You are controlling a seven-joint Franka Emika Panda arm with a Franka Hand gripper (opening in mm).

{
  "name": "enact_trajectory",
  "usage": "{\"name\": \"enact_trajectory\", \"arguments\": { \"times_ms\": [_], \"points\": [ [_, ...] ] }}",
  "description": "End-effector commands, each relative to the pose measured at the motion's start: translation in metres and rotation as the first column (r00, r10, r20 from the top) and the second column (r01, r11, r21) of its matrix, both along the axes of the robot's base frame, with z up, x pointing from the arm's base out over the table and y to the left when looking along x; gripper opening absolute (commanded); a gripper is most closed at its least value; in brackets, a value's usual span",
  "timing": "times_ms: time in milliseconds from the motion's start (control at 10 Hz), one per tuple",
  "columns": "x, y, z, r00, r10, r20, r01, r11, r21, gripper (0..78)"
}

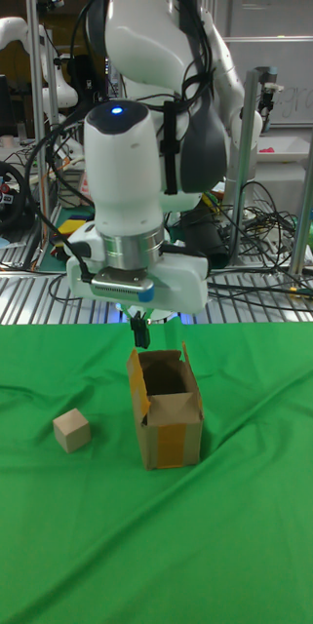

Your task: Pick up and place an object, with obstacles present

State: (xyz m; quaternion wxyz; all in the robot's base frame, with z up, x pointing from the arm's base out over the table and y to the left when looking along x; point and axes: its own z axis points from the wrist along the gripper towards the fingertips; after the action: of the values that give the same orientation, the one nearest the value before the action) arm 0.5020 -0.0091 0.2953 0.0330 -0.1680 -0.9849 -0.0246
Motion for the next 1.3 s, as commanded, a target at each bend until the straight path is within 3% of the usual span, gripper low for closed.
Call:
{"name": "enact_trajectory", "arguments": {
  "times_ms": [100,300,500,900,1000,1100,1300],
  "points": [
    [0.001,-0.008,-0.008,1.0,0.01,0.009,-0.01,0.999,-0.035,0.0],
    [-0.001,-0.01,-0.008,1.0,-0.004,0.011,0.005,0.998,-0.057,0.0],
    [-0.002,-0.016,-0.01,1.0,-0.017,0.012,0.018,0.998,-0.057,0.0],
    [0.0,-0.043,-0.016,1.0,-0.026,0.011,0.026,0.998,-0.062,0.0],
    [0.0,-0.057,-0.021,1.0,-0.023,0.012,0.024,0.998,-0.055,0.0],
    [0.0,-0.058,-0.021,1.0,-0.024,0.012,0.024,0.998,-0.055,0.0],
    [-0.001,-0.077,-0.033,0.999,-0.035,0.014,0.036,0.998,-0.054,0.0]
  ]
}}
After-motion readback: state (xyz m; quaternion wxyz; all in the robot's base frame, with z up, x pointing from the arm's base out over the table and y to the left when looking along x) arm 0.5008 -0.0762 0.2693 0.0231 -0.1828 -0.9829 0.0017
